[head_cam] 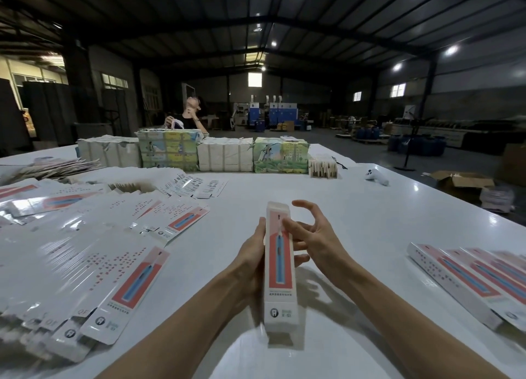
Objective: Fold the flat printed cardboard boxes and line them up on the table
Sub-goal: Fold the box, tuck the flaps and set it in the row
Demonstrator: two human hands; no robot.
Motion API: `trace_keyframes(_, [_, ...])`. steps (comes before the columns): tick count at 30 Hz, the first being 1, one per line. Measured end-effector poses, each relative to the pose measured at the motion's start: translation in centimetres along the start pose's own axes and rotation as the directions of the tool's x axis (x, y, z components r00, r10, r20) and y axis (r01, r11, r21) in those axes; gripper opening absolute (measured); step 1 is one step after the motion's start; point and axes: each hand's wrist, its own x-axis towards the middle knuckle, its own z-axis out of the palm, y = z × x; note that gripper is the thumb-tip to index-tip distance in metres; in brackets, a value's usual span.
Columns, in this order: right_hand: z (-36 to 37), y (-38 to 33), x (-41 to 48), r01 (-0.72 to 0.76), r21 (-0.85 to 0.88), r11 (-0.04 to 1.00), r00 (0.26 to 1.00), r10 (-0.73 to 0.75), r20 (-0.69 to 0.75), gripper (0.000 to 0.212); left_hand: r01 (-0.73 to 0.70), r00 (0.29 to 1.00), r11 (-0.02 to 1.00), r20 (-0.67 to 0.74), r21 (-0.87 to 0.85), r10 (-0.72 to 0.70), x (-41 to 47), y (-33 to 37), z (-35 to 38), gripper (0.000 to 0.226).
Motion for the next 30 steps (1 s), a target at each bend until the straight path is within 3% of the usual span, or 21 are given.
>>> trace_keyframes(5, [0.0,0.1,0.6,0.060,-0.077,0.995,0.998,-0.061,-0.011,0.058,-0.337,0.930,0.914,-0.070,0.226,0.361,0.8,-0.2,0.0,0.038])
trace_keyframes(8, [0.1,-0.1,0.6,0.065,-0.069,0.995,0.998,-0.067,-0.016,0.063,-0.404,0.899,0.862,-0.044,0.307,0.437,0.5,-0.3,-0.2,0.028])
trace_keyframes(12, [-0.4,-0.2,0.6,0.067,-0.055,0.996,0.996,-0.070,-0.046,0.056,-0.352,0.931,0.892,0.009,0.285,0.365,0.1,0.0,0.1,0.028])
trace_keyframes(14, [-0.7,-0.3,0.6,0.057,-0.049,0.997,0.996,-0.061,-0.068,0.053,-0.236,0.968,0.955,0.127,0.180,0.216,0.2,0.0,0.7,0.052])
trace_keyframes(16, [-0.9,-0.3,0.5,0.040,-0.062,0.997,0.995,-0.046,-0.088,0.051,-0.198,0.963,0.973,0.209,0.114,0.171,0.5,-0.4,1.1,0.076])
trace_keyframes(20, [-1.2,-0.1,0.5,0.021,-0.039,0.999,0.998,-0.023,-0.051,0.041,-0.265,0.957,0.923,0.194,0.278,0.216,0.9,-1.1,0.9,0.111])
trace_keyframes(26, [-1.0,0.2,0.6,-0.007,-0.029,1.000,1.000,0.007,-0.001,0.040,-0.270,0.963,0.892,0.122,0.364,0.242,1.2,-1.3,0.1,0.104])
trace_keyframes(30, [-0.7,0.7,1.0,-0.020,0.039,0.999,0.996,0.024,-0.091,0.037,-0.251,0.967,0.888,0.150,0.386,0.208,0.8,-1.0,0.2,0.100])
